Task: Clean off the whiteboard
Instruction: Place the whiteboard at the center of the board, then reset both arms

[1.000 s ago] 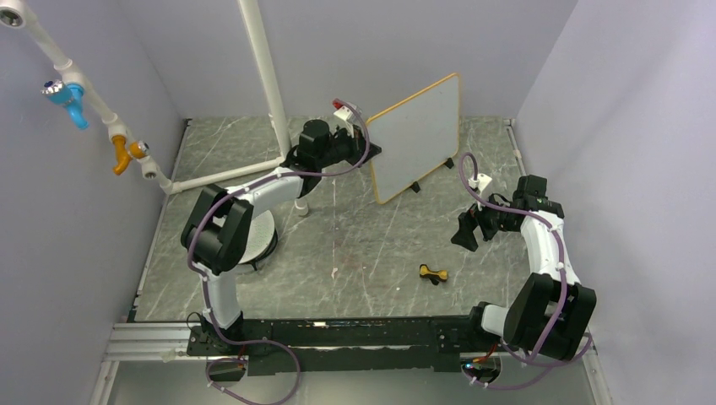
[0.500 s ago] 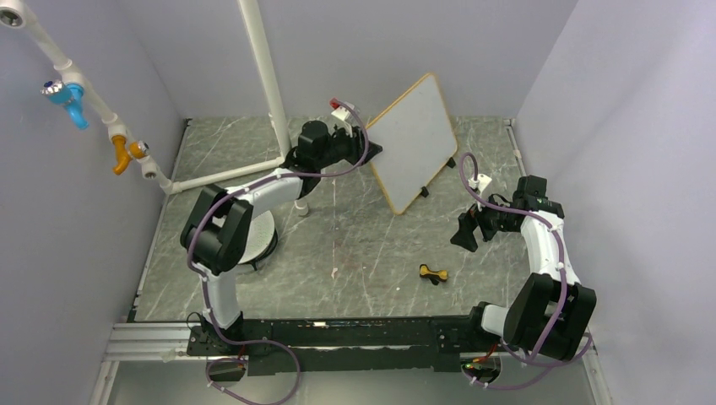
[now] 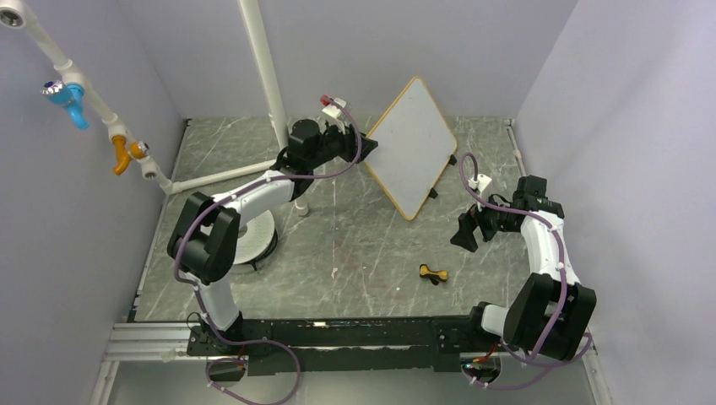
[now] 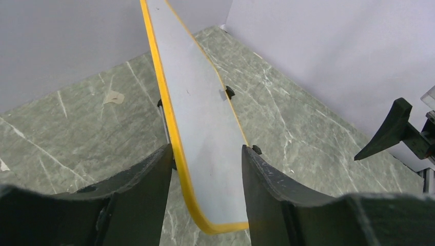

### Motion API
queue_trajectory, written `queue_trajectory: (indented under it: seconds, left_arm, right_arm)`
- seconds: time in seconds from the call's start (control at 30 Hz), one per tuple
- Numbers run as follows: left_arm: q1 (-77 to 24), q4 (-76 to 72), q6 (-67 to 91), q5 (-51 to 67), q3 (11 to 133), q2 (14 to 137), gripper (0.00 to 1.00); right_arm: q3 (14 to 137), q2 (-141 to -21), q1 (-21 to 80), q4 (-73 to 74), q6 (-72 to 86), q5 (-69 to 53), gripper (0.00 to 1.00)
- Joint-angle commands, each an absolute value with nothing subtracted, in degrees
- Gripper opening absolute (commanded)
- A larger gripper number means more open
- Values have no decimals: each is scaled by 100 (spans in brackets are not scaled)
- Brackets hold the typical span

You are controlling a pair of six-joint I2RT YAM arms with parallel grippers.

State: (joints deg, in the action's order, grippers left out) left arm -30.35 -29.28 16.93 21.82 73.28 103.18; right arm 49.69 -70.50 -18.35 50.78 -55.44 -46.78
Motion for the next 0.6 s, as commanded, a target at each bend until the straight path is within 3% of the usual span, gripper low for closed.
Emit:
queue_trajectory:
  seconds: [0.0, 0.3, 0.57]
  left_arm:
    - [-3046, -3015, 1487, 2093, 7179, 9860, 57]
    - [-3047, -2263, 1480, 2003, 7058, 9048, 77]
    - [-3128, -1368, 1726, 2418, 7118, 8551, 84]
  right_arm:
    - [5033, -6907, -1864, 5040, -5606, -4889, 100]
    - [5124, -6629, -1877, 4881, -5359, -4842, 100]
    - [5337, -6367, -1930, 4701, -4897, -4750, 100]
